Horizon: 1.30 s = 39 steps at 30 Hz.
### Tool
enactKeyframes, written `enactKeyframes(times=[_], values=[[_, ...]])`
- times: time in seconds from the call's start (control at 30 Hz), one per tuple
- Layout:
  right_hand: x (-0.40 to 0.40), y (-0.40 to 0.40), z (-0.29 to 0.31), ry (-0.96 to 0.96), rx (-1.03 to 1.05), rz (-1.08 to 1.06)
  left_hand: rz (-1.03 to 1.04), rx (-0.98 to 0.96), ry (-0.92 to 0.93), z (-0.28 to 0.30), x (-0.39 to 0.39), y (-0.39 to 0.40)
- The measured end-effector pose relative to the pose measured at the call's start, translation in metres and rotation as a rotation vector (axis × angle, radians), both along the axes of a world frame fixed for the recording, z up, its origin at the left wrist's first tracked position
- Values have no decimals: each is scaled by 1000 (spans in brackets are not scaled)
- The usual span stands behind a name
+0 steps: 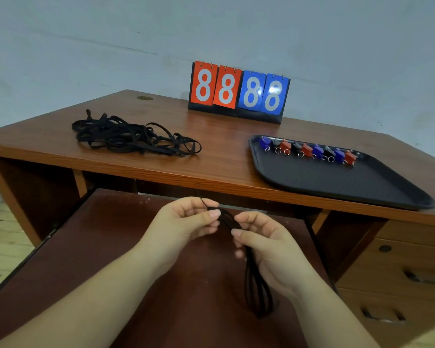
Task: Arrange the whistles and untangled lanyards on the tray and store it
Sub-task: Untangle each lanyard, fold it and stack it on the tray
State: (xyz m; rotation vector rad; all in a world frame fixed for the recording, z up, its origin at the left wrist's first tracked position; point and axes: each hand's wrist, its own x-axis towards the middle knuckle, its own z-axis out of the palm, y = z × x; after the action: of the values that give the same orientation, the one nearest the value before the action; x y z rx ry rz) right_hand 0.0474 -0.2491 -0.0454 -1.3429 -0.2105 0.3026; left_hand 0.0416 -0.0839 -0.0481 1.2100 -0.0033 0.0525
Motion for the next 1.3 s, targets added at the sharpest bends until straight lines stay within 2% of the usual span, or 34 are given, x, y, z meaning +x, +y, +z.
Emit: enactKeyframes(times=[0.23, 0.3, 0.63, 0.93, 1.07, 1.3], values=[[10, -23, 6, -120, -268, -88, 153, 17, -4, 0, 12, 23], [14, -30, 7, -138, -288, -132, 179, 35, -6, 0, 14, 29], [21, -49, 14, -114, -63, -307, 189, 96, -9, -1, 18, 39], [21, -55, 29, -42, 141, -355, 186, 97, -17, 13, 16, 37], [27, -70, 57, -26, 97, -379, 164, 123, -24, 31, 22, 26], [69, -114, 101, -19, 26, -398, 70, 286, -45, 81, 66, -10]])
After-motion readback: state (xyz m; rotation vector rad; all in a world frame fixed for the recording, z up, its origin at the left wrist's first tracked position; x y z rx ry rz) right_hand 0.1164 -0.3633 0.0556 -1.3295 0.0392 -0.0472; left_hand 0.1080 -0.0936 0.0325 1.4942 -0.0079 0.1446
